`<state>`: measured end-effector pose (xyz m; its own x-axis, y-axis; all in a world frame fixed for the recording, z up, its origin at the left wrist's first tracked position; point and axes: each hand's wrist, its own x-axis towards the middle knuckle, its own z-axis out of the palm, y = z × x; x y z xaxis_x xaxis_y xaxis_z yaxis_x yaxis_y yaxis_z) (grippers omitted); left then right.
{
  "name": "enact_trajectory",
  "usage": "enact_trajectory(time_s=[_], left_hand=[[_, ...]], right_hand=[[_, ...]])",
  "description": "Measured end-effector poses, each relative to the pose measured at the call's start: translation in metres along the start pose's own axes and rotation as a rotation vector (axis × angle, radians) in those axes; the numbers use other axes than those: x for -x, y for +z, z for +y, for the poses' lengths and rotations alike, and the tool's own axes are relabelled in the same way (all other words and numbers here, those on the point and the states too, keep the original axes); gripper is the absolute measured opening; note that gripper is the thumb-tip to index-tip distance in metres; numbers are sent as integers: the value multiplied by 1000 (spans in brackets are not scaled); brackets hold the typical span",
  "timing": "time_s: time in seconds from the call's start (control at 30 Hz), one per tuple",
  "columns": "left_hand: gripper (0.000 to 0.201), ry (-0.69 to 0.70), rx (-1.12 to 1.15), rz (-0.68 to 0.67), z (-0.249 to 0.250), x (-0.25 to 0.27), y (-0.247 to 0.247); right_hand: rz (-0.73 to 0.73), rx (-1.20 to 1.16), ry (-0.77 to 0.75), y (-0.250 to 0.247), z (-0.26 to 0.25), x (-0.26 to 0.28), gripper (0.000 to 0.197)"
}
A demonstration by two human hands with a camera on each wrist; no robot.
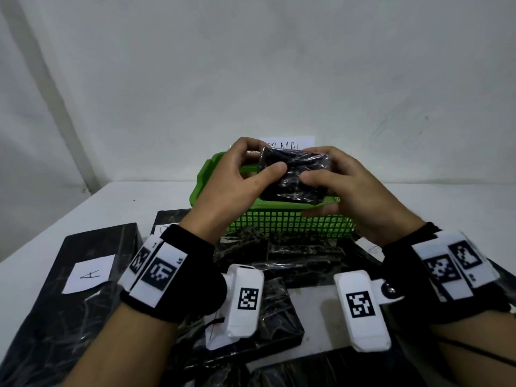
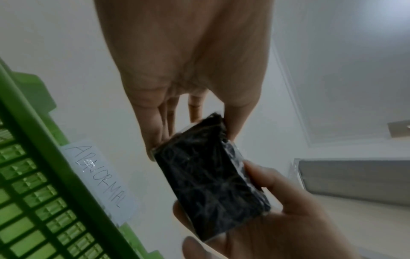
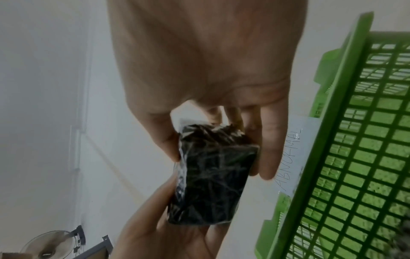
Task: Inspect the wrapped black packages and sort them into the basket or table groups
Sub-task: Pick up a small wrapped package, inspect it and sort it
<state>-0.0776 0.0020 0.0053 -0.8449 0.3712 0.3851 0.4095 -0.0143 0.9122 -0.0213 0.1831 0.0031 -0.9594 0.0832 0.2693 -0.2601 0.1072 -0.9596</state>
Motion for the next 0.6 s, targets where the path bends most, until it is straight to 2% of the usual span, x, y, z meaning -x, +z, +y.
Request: enact_trajectory(time_s=[0.1, 0.23, 0.33, 0.4, 0.5, 0.6], left_hand=[[23, -36, -2, -90, 3, 2, 0], [29, -46, -22, -135, 5, 5, 2], [30, -96, -40, -148, 9, 8, 5], [33, -124, -40, -138, 10, 6, 6], [39, -98, -39, -93, 4, 3, 5], [53, -67, -37, -83, -2, 2, 1]], right_hand=[[104, -4, -35, -1, 3, -4, 33], [224, 88, -127, -1, 9, -6, 31], [256, 131, -190, -4, 12, -7, 29], [232, 189, -233, -6, 14, -7, 41], [72, 220, -190, -5, 12, -5, 63], [9, 98, 6, -4, 3, -4, 50]])
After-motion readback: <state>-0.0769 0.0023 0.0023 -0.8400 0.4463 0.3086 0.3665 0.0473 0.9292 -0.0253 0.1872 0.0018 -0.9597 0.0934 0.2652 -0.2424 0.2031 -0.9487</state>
